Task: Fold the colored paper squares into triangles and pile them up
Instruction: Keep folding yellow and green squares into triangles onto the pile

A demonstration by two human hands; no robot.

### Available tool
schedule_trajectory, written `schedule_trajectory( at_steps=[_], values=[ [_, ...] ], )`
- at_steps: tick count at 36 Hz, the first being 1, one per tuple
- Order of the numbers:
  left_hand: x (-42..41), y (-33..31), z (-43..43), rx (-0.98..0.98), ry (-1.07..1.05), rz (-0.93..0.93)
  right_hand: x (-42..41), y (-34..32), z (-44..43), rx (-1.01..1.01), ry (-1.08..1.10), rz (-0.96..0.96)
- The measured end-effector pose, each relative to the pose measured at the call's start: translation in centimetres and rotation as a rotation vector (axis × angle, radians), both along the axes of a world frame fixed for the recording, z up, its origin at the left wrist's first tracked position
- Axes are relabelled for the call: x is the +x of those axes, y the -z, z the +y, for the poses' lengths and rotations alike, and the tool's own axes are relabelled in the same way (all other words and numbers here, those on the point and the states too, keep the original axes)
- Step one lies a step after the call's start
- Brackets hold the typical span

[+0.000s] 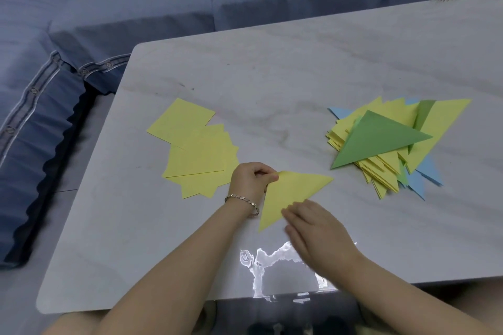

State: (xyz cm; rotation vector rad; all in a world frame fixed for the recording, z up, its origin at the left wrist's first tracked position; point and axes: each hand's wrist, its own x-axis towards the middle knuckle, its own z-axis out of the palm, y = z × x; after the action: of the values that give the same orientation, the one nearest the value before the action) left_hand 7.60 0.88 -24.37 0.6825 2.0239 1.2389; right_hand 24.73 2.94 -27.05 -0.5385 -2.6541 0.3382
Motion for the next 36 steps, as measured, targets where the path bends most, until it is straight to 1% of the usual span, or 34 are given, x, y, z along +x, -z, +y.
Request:
schedule_trajectory(
  at_steps=[5, 10, 12, 16, 18, 20, 23, 27, 29, 32, 34, 36],
  values=[
    [0.1, -0.2, 0.0, -0.011, 0.001, 0.005, 1.7, -0.8, 3.2, -0.004, 0.148, -0.077],
    [0.3, -0.5, -0.1, -0.02, -0.004, 0.032, 2.9, -0.7, 5.9, 0.03, 0.249, -0.077],
    [0.3, -0.5, -0.2, -0.025, -0.008, 0.035, 2.9, -0.8, 6.3, 0.051, 0.286, -0.086],
    [0.7, -0.9, -0.4, -0.021, -0.023, 0.03, 2.3, -1.6, 5.7, 0.06, 0.366, -0.167],
    [0.9, -1.3, -0.6, 0.0, -0.062, -0.006, 2.2, -2.0, 5.2, 0.05, 0.379, -0.143],
    [0.9, -1.8, -0.9, 0.016, -0.113, -0.071, 2.4, -2.3, 4.8, 0.058, 0.27, -0.062],
    [1.1, -2.8, -1.6, 0.021, -0.118, -0.18, 2.2, -3.4, 3.9, 0.112, -0.03, 0.051],
    [1.4, -4.5, -2.3, 0.044, -0.067, -0.249, 1.6, -4.2, 3.6, 0.171, -0.21, 0.212],
    [1.2, -5.2, -2.5, 0.062, -0.069, -0.253, 1.8, -4.6, 4.5, 0.187, -0.231, 0.252],
    [0.1, -5.7, -3.1, 0.057, -0.107, -0.211, 2.4, -5.5, 6.7, 0.166, -0.15, 0.308],
    [-0.5, -5.9, -3.5, 0.036, -0.129, -0.214, 2.3, -6.0, 7.8, 0.147, -0.113, 0.287],
    [-0.5, -5.9, -3.6, 0.032, -0.137, -0.24, 2.0, -6.1, 7.9, 0.162, -0.163, 0.213]
  ],
)
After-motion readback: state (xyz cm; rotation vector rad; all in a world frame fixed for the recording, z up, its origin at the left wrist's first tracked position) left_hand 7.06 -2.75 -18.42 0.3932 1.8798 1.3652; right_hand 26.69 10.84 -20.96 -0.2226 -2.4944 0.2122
